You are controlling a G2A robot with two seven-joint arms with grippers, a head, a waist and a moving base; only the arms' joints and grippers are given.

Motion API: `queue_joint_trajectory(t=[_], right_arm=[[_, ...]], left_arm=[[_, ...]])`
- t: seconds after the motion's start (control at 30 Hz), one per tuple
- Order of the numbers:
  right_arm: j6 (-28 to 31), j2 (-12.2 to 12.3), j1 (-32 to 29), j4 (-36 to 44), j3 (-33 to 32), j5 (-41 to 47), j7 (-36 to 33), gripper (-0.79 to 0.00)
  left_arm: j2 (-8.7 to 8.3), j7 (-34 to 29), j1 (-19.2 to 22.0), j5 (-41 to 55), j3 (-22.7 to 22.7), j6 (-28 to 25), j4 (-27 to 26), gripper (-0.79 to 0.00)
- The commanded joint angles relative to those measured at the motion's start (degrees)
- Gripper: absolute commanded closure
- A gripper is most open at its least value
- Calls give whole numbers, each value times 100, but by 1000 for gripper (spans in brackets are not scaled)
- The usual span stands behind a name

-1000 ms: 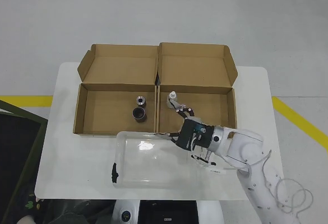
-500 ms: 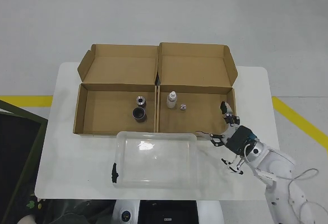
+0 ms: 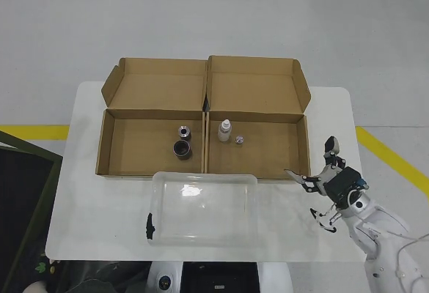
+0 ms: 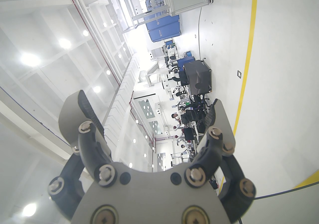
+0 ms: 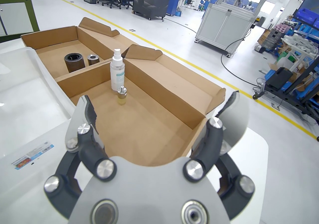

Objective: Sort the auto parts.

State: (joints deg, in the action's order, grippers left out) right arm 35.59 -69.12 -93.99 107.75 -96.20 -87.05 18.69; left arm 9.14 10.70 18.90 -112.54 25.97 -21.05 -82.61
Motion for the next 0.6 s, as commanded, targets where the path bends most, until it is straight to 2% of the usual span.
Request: queue_joint_trajectory(t=[0.0, 0.57], right_arm=[[24, 12, -18, -7, -52, 39, -4, -785], [78, 27, -59, -62, -120, 183, -1, -785]], left_arm=[[0, 0, 0, 0, 0, 0, 0, -785], [0, 0, 0, 0, 0, 0, 0, -784]])
